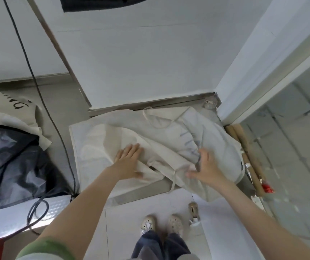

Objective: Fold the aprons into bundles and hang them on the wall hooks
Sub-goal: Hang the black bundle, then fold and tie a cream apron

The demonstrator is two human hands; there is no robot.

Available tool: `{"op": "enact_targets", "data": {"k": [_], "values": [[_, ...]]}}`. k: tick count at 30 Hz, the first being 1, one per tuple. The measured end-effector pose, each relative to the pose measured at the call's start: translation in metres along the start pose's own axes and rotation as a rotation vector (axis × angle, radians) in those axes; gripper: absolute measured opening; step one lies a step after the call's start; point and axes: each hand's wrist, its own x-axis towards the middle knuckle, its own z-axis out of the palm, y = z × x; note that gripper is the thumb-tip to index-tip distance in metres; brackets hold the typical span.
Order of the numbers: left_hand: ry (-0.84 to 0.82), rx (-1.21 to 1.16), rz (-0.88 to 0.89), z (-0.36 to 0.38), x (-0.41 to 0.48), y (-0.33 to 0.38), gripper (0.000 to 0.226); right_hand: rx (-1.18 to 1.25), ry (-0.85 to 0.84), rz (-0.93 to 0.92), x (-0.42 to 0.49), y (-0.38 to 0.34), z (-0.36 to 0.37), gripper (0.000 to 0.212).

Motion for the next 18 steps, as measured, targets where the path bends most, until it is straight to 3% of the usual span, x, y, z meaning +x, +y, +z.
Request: {"op": "enact_targets", "data": {"k": [2, 4, 7, 9, 14, 16, 18], "values": [[0.022, -0.029, 0.010, 0.003, 0.001, -0.004, 0.108, -0.201, -0.242, 0.005, -0.005, -0.001, 0.003, 0.034], [0.006, 0.010, 0.029, 0.003, 0.001, -0.006, 0.109, -0.264, -0.373, -0.048, -0.008, -0.002, 0.003, 0.032], [-0.042, 0.072, 0.037, 0.000, -0.003, -0.010, 0.113, -0.173, -0.338, -0.044, -0.006, 0.000, -0.017, 0.017], [-0.062, 0.101, 0.044, 0.001, -0.010, -0.017, 0.115, -0.174, -0.164, -0.040, 0.001, 0.002, -0.041, 0.008], [-0.091, 0.140, 0.067, 0.008, -0.022, -0.027, 0.118, -0.307, 0.586, -0.257, 0.021, -0.033, -0.072, 0.019], [-0.088, 0.129, 0.046, 0.008, -0.025, -0.028, 0.120, -0.296, 0.770, -0.383, 0.026, -0.054, -0.063, 0.016], [-0.074, 0.074, 0.023, 0.008, -0.026, -0.030, 0.124, -0.232, 0.848, -0.424, 0.032, -0.065, -0.052, 0.019]]}}
